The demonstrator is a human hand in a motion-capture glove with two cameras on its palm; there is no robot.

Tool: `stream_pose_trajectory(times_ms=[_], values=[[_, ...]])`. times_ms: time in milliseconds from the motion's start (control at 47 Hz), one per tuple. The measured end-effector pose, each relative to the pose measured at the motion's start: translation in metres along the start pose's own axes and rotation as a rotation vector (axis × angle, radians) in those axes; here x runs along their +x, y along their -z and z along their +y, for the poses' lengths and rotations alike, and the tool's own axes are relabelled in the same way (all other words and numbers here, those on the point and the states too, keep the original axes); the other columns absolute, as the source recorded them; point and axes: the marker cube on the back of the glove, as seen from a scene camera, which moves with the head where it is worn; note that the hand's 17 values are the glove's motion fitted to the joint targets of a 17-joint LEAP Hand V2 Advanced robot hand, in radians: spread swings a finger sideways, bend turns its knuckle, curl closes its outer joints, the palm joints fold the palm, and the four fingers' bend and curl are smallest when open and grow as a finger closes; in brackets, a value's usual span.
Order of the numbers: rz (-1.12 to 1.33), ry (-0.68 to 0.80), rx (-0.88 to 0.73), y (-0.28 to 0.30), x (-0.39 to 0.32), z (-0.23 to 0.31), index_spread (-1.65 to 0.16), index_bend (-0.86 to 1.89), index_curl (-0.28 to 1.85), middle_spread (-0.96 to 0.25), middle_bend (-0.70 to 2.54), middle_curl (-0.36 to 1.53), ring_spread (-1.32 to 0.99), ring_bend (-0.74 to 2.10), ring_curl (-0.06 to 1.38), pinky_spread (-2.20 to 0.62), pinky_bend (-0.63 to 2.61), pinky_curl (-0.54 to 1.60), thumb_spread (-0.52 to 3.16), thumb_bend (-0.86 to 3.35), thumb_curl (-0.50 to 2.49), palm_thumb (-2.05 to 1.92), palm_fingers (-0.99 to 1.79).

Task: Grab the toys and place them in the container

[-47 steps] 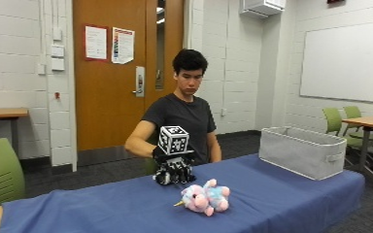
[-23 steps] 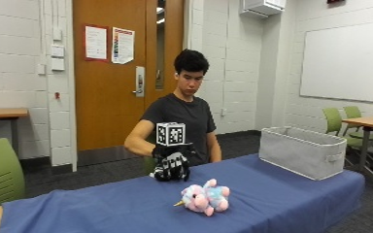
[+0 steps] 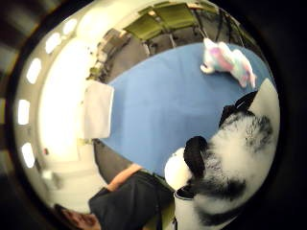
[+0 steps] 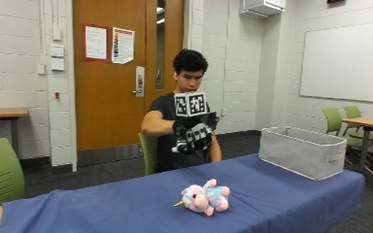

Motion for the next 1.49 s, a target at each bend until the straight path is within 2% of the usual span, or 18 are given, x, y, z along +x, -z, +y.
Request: stream_pose_trajectory(times_ms=[170,341,426,511,618,724,767,852,916,980,1065,1150,1256,1363,1405,1427,1469,1491], values=[[0.015,0.080,0.096,0.070,-0.066,-0.041,-0.30,0.58,0.71,-0.33,0.94,0.61,-0.38,1.15,0.51,-0.40,0.71,0.34,0.84,0.17,0.77,0.48,1.22],[0.006,0.145,0.124,0.108,-0.135,-0.074,-0.28,0.58,0.74,-0.32,0.96,0.62,-0.38,1.17,0.51,-0.40,0.72,0.35,0.80,0.17,0.84,0.47,1.20],[0.013,0.217,0.125,0.125,-0.192,-0.086,-0.28,0.59,0.75,-0.32,0.97,0.62,-0.38,1.18,0.51,-0.39,0.72,0.35,0.79,0.17,0.88,0.46,1.20],[0.005,0.336,0.133,0.141,-0.283,-0.087,-0.28,0.59,0.76,-0.32,0.97,0.62,-0.38,1.18,0.50,-0.39,0.73,0.35,0.78,0.17,0.92,0.45,1.20],[-0.026,0.437,0.127,0.148,-0.365,-0.085,-0.28,0.58,0.77,-0.32,0.98,0.62,-0.37,1.19,0.50,-0.39,0.73,0.35,0.77,0.17,0.96,0.45,1.19],[-0.109,0.609,0.105,0.148,-0.440,-0.074,-0.28,0.58,0.78,-0.32,0.98,0.62,-0.37,1.20,0.50,-0.39,0.73,0.35,0.76,0.17,1.00,0.43,1.19],[-0.138,0.625,0.092,0.147,-0.466,-0.071,-0.28,0.58,0.79,-0.32,0.98,0.62,-0.37,1.20,0.50,-0.39,0.72,0.35,0.75,0.16,1.02,0.43,1.19],[-0.025,0.626,0.112,0.135,-0.508,-0.070,-0.28,0.58,0.80,-0.32,0.98,0.62,-0.37,1.20,0.50,-0.39,0.72,0.35,0.75,0.17,1.05,0.43,1.19],[-0.120,0.583,0.078,0.134,-0.543,-0.065,-0.28,0.57,0.80,-0.32,0.98,0.61,-0.37,1.20,0.49,-0.39,0.72,0.35,0.75,0.16,1.07,0.42,1.18],[-0.170,0.560,0.059,0.131,-0.555,-0.072,-0.28,0.56,0.81,-0.32,0.97,0.61,-0.37,1.21,0.49,-0.39,0.73,0.35,0.75,0.16,1.10,0.41,1.18],[-0.303,0.650,0.013,0.127,-0.539,-0.093,-0.28,0.56,0.82,-0.32,0.97,0.61,-0.37,1.21,0.49,-0.38,0.73,0.35,0.75,0.16,1.13,0.41,1.18],[-0.199,0.697,0.026,0.108,-0.534,-0.104,-0.28,0.56,0.82,-0.32,0.98,0.61,-0.37,1.20,0.49,-0.38,0.72,0.35,0.75,0.16,1.15,0.40,1.18],[-0.174,0.632,0.020,0.091,-0.544,-0.113,-0.28,0.55,0.83,-0.32,0.97,0.61,-0.37,1.20,0.48,-0.38,0.72,0.35,0.75,0.15,1.19,0.40,1.18],[-0.102,0.695,-0.007,0.075,-0.542,-0.110,-0.28,0.54,0.84,-0.32,0.97,0.60,-0.37,1.20,0.48,-0.38,0.73,0.35,0.75,0.15,1.22,0.40,1.18],[-0.036,0.684,-0.061,0.067,-0.536,-0.111,-0.29,0.52,0.84,-0.32,0.97,0.60,-0.37,1.21,0.48,-0.37,0.72,0.35,0.76,0.14,1.23,0.37,1.13],[-0.012,0.666,-0.087,0.063,-0.533,-0.113,-0.31,0.32,0.80,-0.33,0.90,0.59,-0.37,1.26,0.49,-0.33,0.75,0.36,0.83,0.07,1.17,0.26,0.85],[-0.004,0.622,-0.107,0.060,-0.531,-0.115,-0.30,0.23,0.82,-0.32,0.89,0.59,-0.37,1.25,0.50,-0.29,0.81,0.40,0.96,-0.03,1.07,0.09,0.68],[-0.006,0.605,-0.102,0.060,-0.530,-0.116,-0.30,-0.02,0.74,-0.24,0.59,0.51,-0.30,1.04,0.44,-0.24,1.02,0.47,0.91,-0.19,0.99,-0.12,-0.13]])
